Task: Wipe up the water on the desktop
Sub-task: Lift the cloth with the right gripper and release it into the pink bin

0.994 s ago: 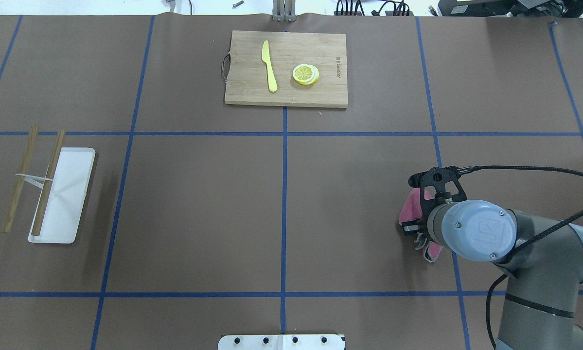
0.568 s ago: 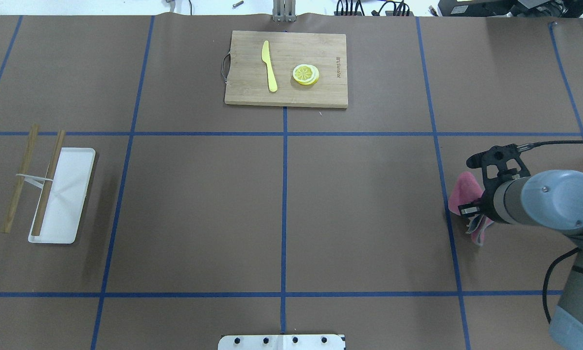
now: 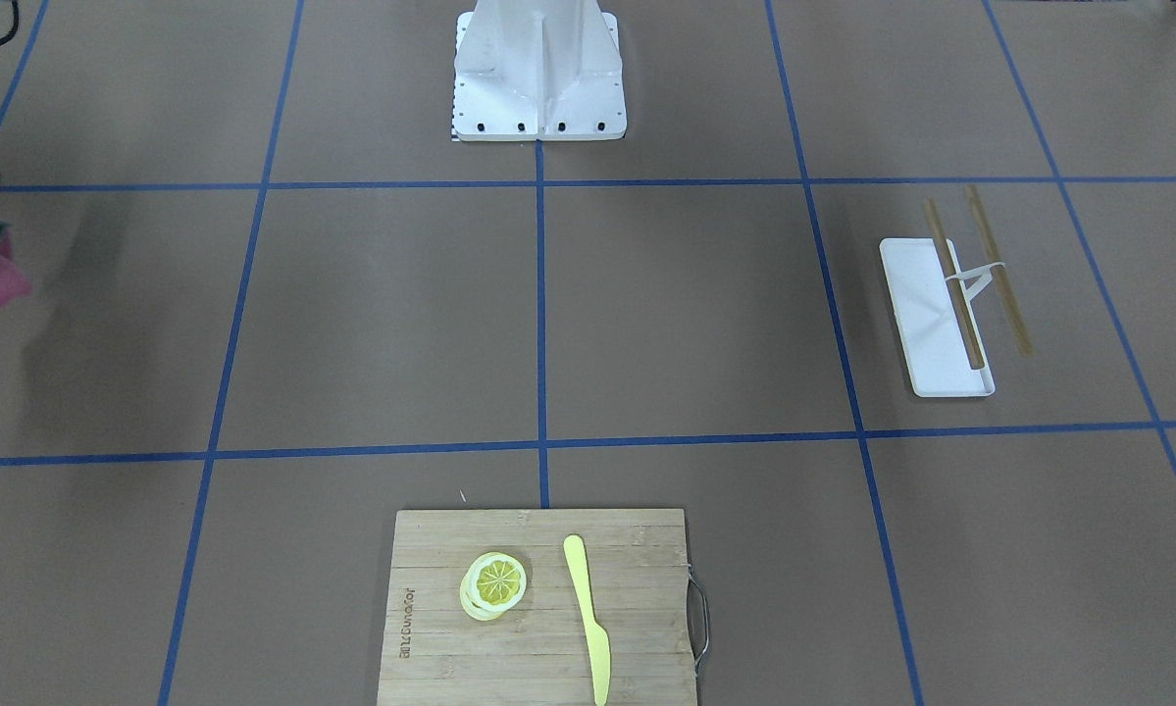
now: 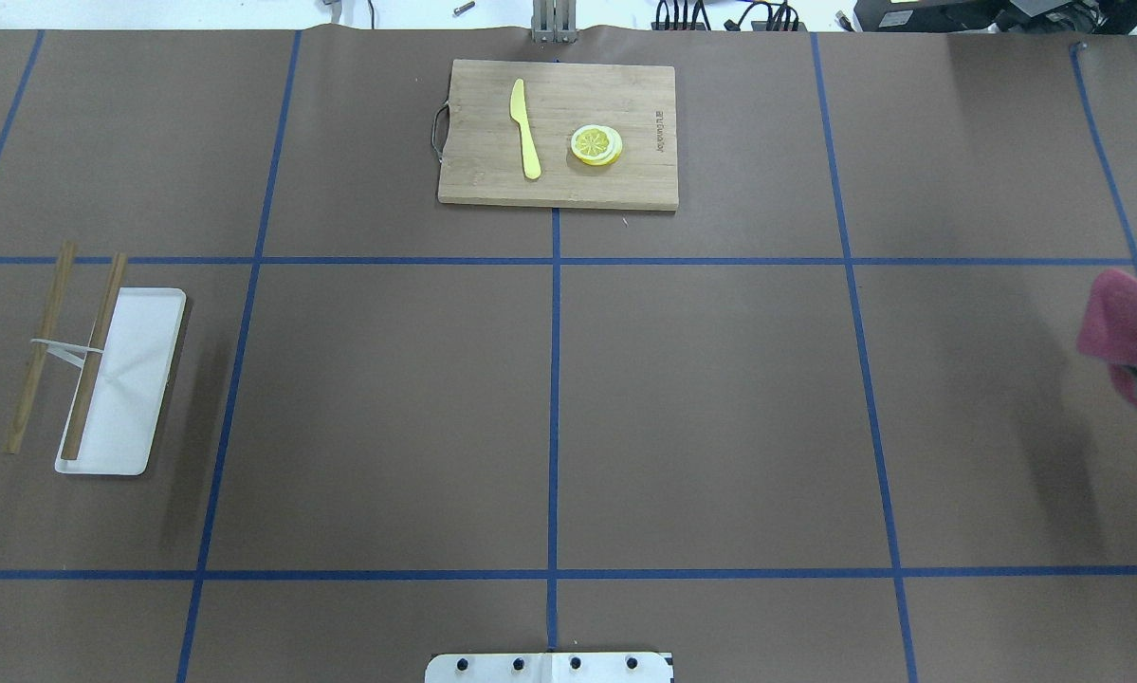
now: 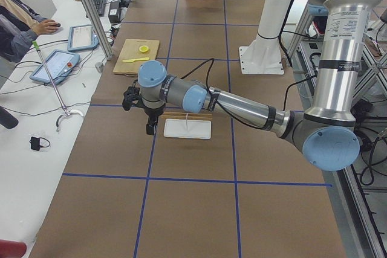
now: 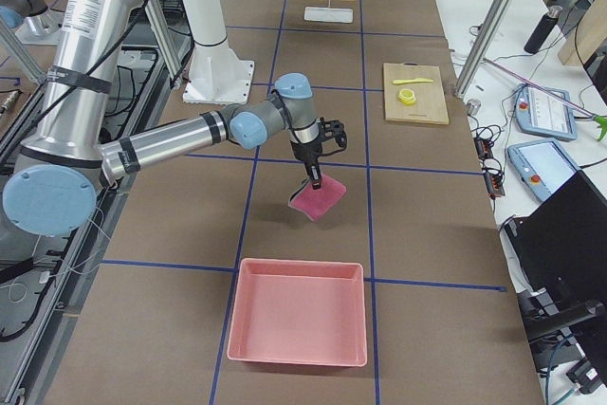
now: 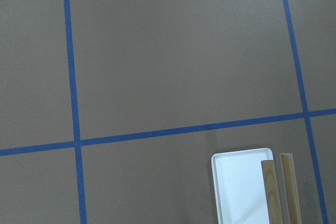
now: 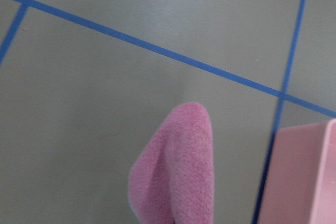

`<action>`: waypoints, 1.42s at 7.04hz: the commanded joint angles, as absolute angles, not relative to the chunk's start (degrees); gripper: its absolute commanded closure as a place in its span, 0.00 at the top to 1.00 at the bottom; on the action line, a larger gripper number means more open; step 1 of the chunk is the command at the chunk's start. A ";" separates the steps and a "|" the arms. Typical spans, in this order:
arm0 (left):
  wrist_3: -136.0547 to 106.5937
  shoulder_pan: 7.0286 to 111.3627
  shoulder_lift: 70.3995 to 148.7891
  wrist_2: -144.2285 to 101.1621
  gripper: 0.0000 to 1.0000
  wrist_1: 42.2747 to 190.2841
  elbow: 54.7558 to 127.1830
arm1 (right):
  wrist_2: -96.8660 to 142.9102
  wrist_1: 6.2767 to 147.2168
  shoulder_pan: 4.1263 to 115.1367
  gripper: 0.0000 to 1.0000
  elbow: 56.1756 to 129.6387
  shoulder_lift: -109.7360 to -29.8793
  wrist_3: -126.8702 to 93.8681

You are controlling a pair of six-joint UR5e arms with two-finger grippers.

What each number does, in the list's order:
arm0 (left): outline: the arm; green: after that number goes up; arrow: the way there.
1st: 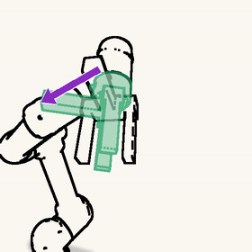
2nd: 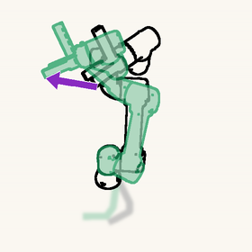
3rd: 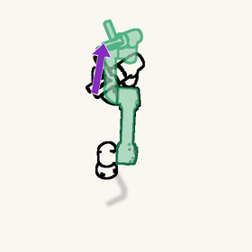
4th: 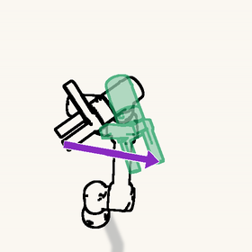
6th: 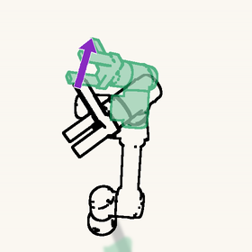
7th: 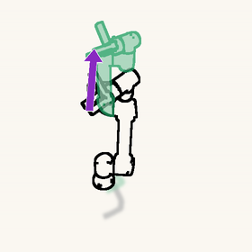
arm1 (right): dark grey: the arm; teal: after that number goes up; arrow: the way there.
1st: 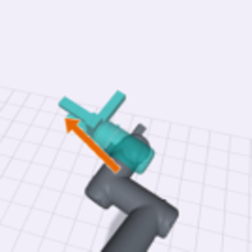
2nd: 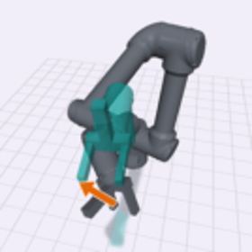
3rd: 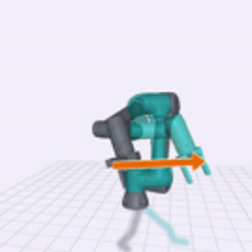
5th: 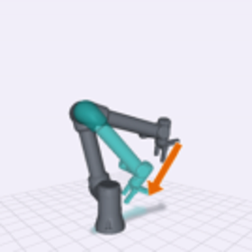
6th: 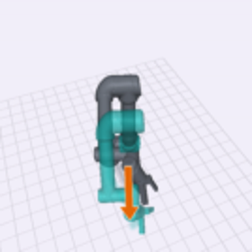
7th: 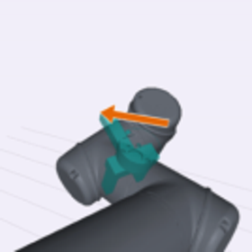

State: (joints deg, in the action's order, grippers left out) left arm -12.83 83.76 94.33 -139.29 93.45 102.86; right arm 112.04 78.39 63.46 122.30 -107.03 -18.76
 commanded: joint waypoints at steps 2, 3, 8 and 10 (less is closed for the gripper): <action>-12.92 83.76 94.13 -139.31 0.98 93.43 103.27 | 121.27 78.66 88.70 0.00 110.97 -108.64 11.86; -13.01 83.76 94.13 -139.31 0.98 93.08 104.05 | 123.38 78.14 92.51 0.00 105.78 -108.20 16.22; -12.83 83.67 94.66 -139.22 0.98 90.53 104.86 | 123.22 78.13 93.25 1.00 103.27 -108.11 15.73; -10.56 84.19 94.57 -136.86 0.98 90.61 104.41 | 123.49 78.83 93.16 1.00 100.92 -103.56 15.12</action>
